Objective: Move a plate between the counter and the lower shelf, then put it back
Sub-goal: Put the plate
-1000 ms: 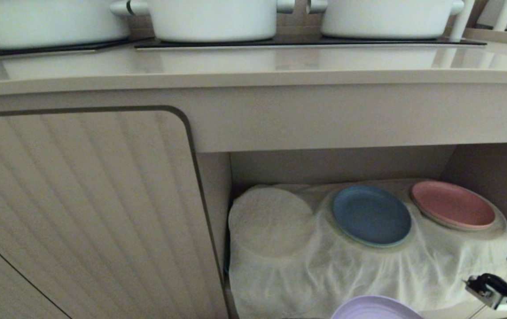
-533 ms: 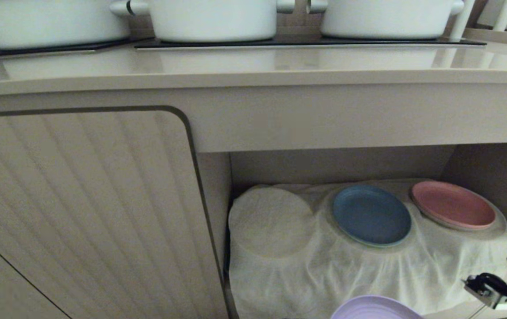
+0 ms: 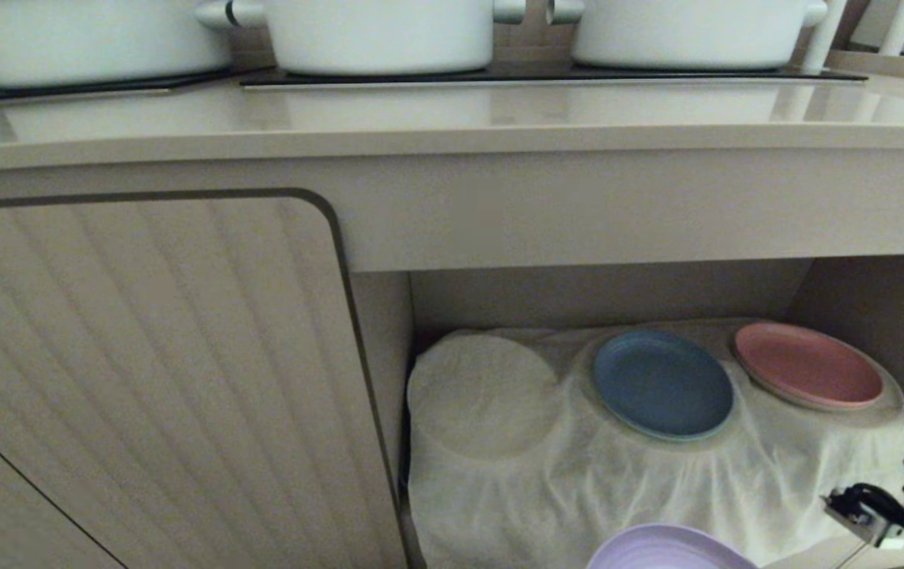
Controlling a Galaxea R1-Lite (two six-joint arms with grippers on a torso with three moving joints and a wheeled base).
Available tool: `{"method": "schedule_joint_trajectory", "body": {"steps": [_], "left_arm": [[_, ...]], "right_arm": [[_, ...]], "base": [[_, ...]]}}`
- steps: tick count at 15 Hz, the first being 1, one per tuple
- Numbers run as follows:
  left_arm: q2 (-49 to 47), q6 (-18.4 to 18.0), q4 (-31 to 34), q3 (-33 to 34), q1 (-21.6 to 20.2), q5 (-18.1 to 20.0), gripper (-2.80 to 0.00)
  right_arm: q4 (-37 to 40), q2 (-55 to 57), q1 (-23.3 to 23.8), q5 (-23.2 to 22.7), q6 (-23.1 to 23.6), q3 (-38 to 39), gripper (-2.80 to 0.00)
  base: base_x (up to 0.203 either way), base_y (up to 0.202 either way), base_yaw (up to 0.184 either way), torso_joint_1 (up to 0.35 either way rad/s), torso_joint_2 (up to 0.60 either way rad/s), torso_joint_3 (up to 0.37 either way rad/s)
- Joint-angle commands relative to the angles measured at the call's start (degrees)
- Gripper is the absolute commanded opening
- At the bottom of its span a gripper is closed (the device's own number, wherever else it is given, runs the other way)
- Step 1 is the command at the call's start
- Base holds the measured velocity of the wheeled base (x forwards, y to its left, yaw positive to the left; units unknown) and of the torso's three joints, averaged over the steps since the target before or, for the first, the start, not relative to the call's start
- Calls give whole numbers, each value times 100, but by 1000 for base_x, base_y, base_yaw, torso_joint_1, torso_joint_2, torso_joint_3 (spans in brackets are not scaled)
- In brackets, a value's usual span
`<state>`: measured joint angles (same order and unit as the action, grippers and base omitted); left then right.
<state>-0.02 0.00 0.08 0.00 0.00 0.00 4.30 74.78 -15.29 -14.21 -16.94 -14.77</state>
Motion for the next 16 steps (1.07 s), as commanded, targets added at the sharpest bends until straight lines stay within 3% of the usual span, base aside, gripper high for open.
{"method": "schedule_joint_trajectory", "body": {"steps": [1,16], "left_arm": [[2,0,1,0,0,0,-280],[2,0,1,0,0,0,-280]], "right_arm": [[9,28,-1,-18,-11,1,-280],[9,28,-9,-64,-2,1,-280]], "base": [[0,0,0,0,0,0],[0,-12,0,0,0,0]]}}
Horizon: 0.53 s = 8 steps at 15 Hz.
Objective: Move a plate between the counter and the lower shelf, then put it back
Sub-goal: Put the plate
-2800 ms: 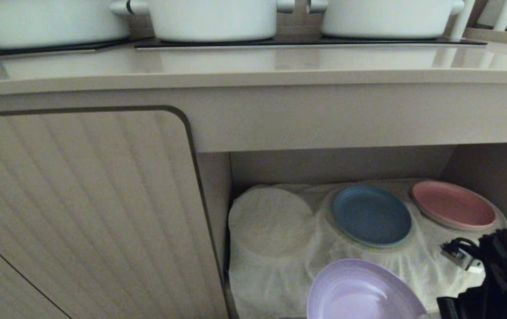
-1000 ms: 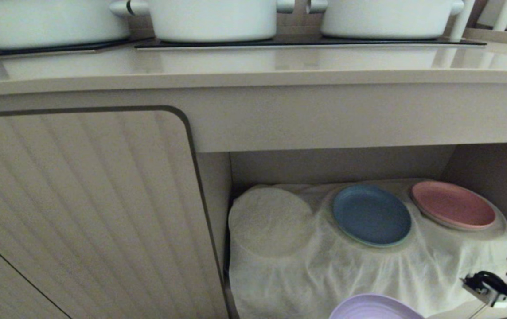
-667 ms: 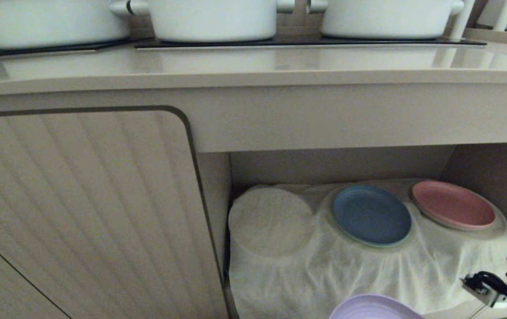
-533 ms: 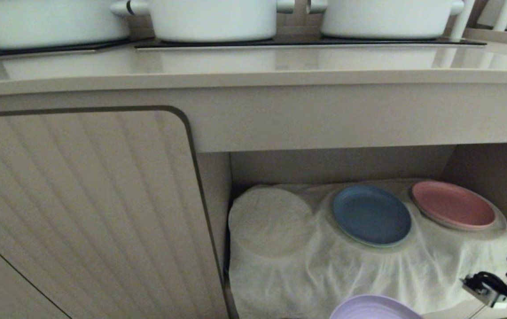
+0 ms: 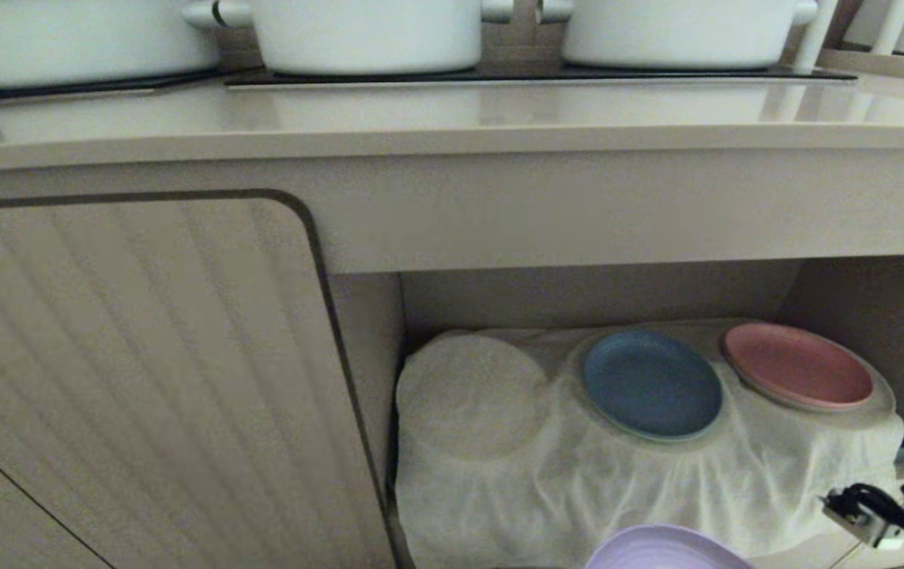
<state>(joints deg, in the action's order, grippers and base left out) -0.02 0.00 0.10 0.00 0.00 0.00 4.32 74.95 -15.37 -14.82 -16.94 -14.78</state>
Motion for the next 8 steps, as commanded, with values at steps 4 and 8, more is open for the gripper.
{"method": "schedule_joint_trajectory", "body": {"steps": [4,8], "left_arm": [[2,0,-1,0,0,0,-280],[2,0,-1,0,0,0,-280]], "right_arm": [[2,11,-1,-12,-4,2,-280],[8,2,-1,-12,-9,2,-280]], "base": [[0,-191,1,1,3,4],[0,-194,0,1,1,1]]}}
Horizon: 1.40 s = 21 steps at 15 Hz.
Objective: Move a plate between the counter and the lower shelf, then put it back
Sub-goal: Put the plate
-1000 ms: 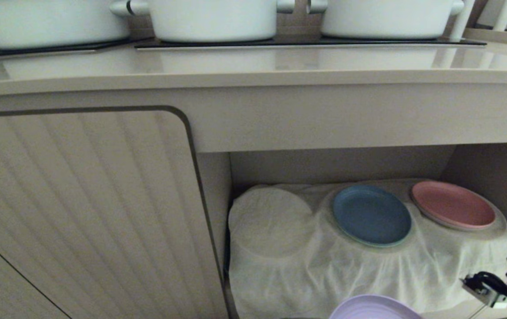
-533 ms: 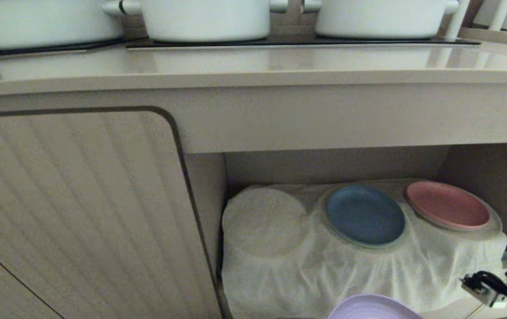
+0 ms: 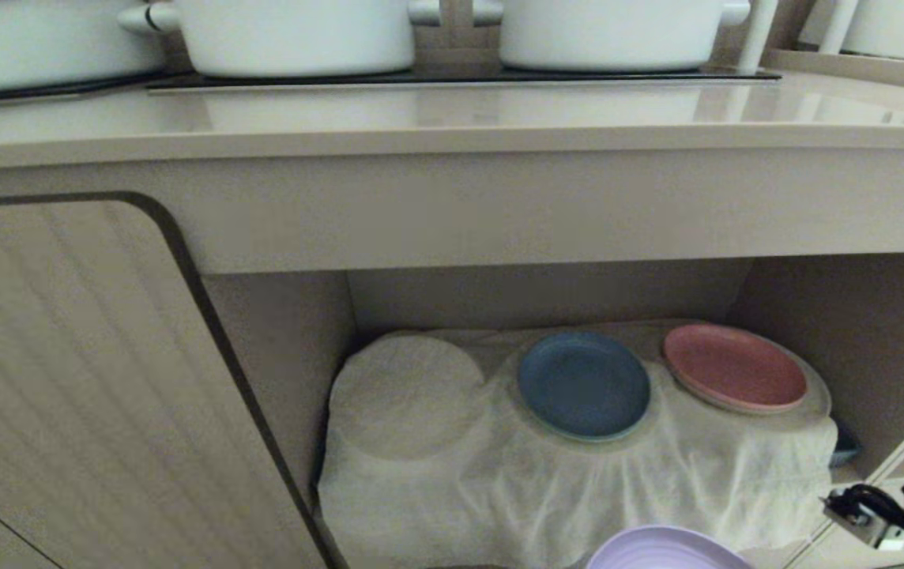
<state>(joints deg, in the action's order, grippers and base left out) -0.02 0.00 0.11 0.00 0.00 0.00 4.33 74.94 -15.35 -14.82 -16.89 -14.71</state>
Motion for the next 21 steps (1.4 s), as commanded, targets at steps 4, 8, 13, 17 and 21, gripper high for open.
{"method": "schedule_joint_trajectory", "body": {"steps": [4,8,13,17,21], "left_arm": [[1,0,-2,0,0,0,-280],[2,0,-2,0,0,0,-280],[2,9,-2,0,0,0,-280],[2,9,-2,0,0,0,-280],[2,9,-2,0,0,0,-280]], "right_arm": [[-2,4,-3,-12,-15,-5,-280],[-2,4,-3,-21,-16,-5,-280],[-16,4,-3,-21,-16,-5,-280],[15,22,-3,-28,-16,-147,-280],[24,91,-3,-38,-16,-163,-280]], "base": [[0,-199,1,1,3,5],[0,-189,1,2,4,5],[7,-37,3,0,1,3],[0,0,0,0,0,0],[0,0,0,0,0,0]]}}
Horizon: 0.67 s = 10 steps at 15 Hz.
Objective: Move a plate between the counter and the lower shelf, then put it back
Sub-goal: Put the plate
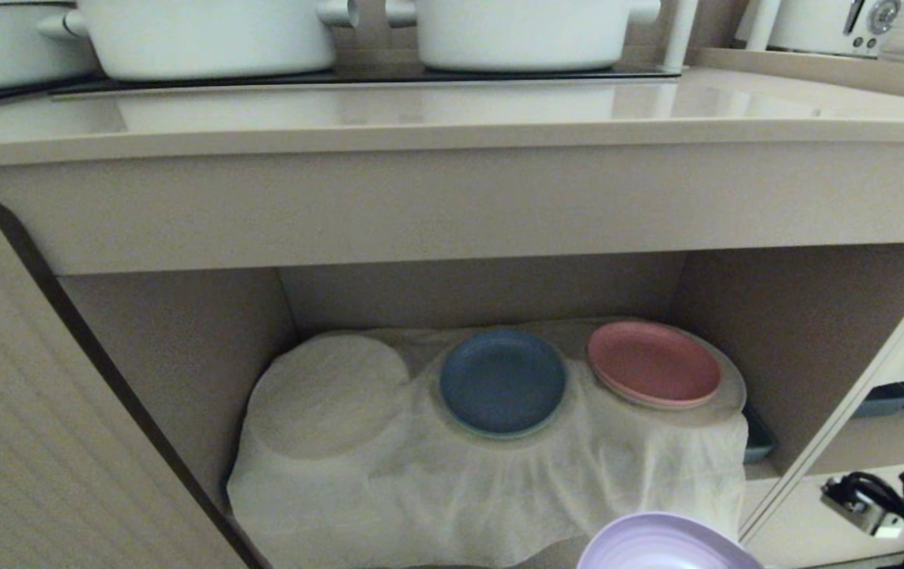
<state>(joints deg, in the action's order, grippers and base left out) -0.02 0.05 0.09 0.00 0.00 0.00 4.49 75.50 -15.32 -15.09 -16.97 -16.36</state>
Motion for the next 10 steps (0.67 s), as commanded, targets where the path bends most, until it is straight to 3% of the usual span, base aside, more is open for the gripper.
{"method": "schedule_joint_trajectory", "body": {"steps": [1,3,10], "left_arm": [[2,4,0,0,0,0,-280],[-4,4,0,0,0,0,-280],[2,4,0,0,0,0,-280]], "right_arm": [[0,35,-6,-33,-9,9,-280],[-35,35,1,-275,-3,-19,-280],[35,215,52,-284,-35,-236,-280]], "base": [[0,0,0,0,0,0],[0,0,0,0,0,0],[0,0,0,0,0,0]]}}
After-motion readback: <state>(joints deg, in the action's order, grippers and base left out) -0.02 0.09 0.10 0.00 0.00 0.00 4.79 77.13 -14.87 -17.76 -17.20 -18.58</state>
